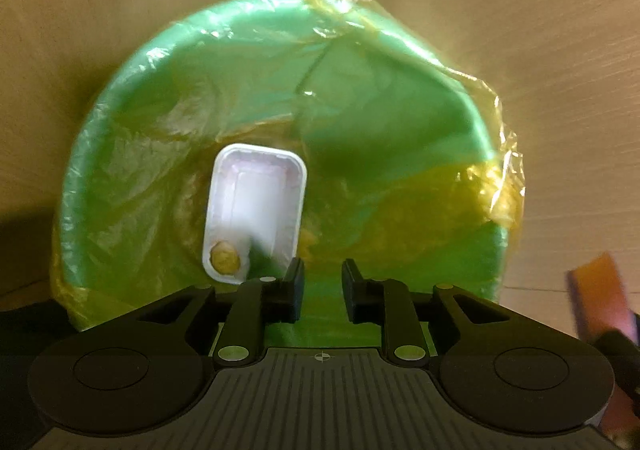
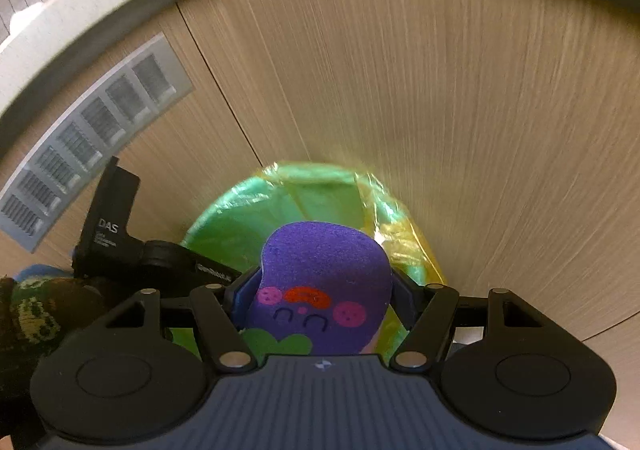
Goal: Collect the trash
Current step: 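Lower both tools into the trash bin and release wrapper and sponge, then raise both tools from the bin back to the counter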
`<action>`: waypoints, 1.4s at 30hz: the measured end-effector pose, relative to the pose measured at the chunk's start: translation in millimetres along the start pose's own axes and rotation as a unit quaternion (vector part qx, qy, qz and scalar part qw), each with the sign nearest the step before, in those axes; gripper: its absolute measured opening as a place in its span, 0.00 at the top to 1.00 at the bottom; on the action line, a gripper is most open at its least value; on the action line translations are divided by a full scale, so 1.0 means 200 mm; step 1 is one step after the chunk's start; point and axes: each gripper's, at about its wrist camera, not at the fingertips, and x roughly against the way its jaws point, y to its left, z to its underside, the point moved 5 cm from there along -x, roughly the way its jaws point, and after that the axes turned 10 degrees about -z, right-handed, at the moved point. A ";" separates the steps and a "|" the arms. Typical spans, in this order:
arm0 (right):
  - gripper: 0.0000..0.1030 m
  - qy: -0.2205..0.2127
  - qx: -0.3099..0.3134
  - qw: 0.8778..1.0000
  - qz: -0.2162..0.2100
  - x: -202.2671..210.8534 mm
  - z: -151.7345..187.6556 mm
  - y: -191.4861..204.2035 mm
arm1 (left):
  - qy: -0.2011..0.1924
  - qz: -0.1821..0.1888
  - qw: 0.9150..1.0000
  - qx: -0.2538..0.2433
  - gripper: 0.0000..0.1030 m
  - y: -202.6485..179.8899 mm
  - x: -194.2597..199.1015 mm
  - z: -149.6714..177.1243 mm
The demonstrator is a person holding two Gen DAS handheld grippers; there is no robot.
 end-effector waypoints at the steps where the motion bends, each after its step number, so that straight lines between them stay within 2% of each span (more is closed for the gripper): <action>1: 0.35 0.005 -0.001 1.000 0.002 -0.02 0.00 0.00 | -0.009 0.006 1.000 -0.005 0.77 0.00 0.04 0.01; 4: 0.35 0.020 -0.003 1.000 0.003 -0.08 0.01 0.00 | -0.059 0.017 0.997 -0.045 0.77 -0.01 0.23 0.07; 8: 0.35 0.043 -0.007 0.999 -0.009 -0.21 0.00 0.05 | -0.134 -0.003 0.986 -0.098 0.77 0.02 0.51 0.14; 12: 0.34 0.053 -0.011 0.998 -0.043 -0.41 -0.05 0.10 | -0.171 0.003 0.981 -0.089 0.77 0.11 0.66 0.17; 15: 0.32 0.061 -0.031 0.997 -0.046 -0.57 -0.08 0.10 | -0.192 -0.003 0.978 -0.087 0.77 0.16 0.69 0.19; 18: 0.32 0.071 -0.049 0.996 -0.031 -0.64 -0.08 0.10 | -0.206 -0.005 0.974 -0.091 0.77 0.17 0.70 0.23; 20: 0.30 0.066 -0.042 0.997 -0.023 -0.61 -0.08 0.12 | -0.217 -0.002 0.971 -0.096 0.77 0.16 0.72 0.24; 25: 0.29 0.058 -0.040 0.998 0.006 -0.51 -0.05 0.13 | -0.227 0.008 0.970 -0.085 0.77 0.17 0.73 0.27; 29: 0.29 0.036 -0.033 0.999 0.020 -0.37 -0.05 0.17 | -0.232 0.018 0.969 -0.081 0.77 0.12 0.84 0.30; 32: 0.29 -0.009 -0.004 1.000 0.025 -0.19 -0.11 0.27 | -0.213 0.070 0.969 -0.100 0.77 0.04 0.98 0.34; 34: 0.29 -0.048 0.023 0.998 0.021 -0.03 -0.20 0.37 | -0.228 0.081 0.963 -0.117 0.77 0.00 1.15 0.38; 36: 0.28 -0.095 0.064 0.993 0.017 0.13 -0.32 0.50 | -0.259 0.082 0.953 -0.132 0.77 -0.04 1.36 0.41; 37: 0.25 -0.118 0.089 0.989 0.018 0.21 -0.37 0.57 | -0.277 0.085 0.948 -0.135 0.77 -0.04 1.47 0.43; 39: 0.18 -0.166 0.138 0.976 0.018 0.35 -0.50 0.73 | -0.323 0.084 0.932 -0.138 0.77 -0.03 1.73 0.45; 42: 0.17 -0.199 0.172 0.965 -0.018 0.46 -0.67 0.93 | -0.395 0.043 0.910 -0.121 0.77 0.04 2.04 0.47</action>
